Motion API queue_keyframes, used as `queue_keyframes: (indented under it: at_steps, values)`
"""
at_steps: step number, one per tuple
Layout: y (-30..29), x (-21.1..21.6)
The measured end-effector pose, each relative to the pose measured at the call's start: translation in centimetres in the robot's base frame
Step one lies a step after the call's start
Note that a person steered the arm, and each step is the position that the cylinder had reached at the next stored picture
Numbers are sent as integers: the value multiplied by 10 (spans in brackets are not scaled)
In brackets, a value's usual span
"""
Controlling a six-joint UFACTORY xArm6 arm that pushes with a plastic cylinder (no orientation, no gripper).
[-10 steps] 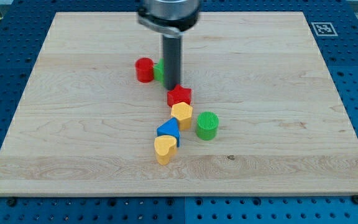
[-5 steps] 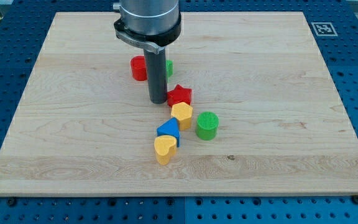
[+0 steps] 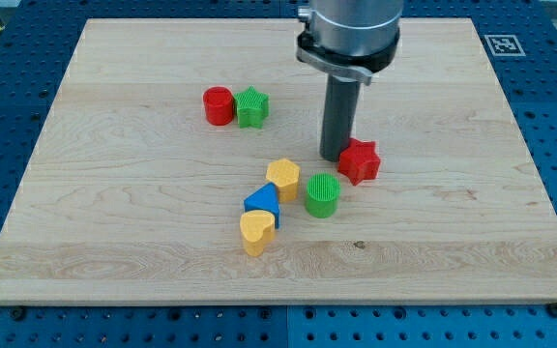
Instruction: Place the red star at the bottom right of the green circle in a diagonal line
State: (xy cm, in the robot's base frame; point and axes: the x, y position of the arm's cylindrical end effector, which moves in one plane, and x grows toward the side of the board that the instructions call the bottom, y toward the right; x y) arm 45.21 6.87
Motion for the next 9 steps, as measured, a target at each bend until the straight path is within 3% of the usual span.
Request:
queue_keyframes:
  at_steps: [2, 4, 6, 8, 9]
  values:
    - [38, -8]
    - [58, 18]
    - [69, -5]
    - [71, 36]
    - [68, 37]
